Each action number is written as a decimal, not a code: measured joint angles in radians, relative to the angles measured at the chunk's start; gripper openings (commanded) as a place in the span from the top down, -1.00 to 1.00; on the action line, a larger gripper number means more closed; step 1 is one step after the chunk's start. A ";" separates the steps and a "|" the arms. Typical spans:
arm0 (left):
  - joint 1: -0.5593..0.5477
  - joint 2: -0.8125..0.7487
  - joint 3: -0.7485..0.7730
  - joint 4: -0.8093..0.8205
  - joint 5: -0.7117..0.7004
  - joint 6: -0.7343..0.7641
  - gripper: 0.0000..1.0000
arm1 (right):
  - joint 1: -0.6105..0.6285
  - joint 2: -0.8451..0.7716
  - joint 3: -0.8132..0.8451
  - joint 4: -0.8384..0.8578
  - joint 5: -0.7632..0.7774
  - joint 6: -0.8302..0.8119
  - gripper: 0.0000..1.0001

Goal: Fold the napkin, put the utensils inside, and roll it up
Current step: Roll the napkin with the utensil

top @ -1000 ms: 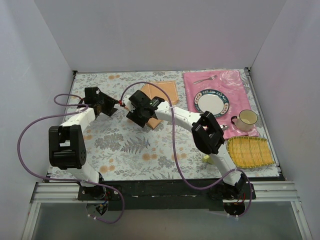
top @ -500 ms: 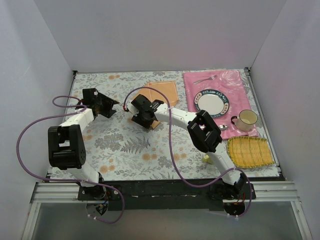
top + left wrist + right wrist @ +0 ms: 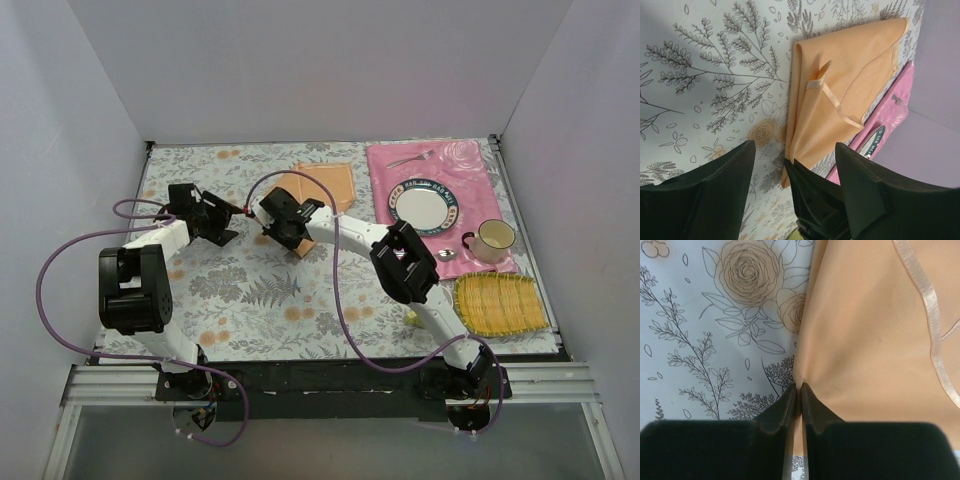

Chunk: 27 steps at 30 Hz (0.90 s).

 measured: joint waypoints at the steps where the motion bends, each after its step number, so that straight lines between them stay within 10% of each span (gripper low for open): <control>1: 0.000 0.000 -0.010 0.003 0.005 0.002 -0.30 | -0.002 0.007 0.013 -0.005 -0.009 0.016 0.91; 27: -0.129 0.109 -0.010 0.100 0.089 -0.028 -0.47 | -0.296 0.029 -0.005 0.113 -0.801 0.491 0.97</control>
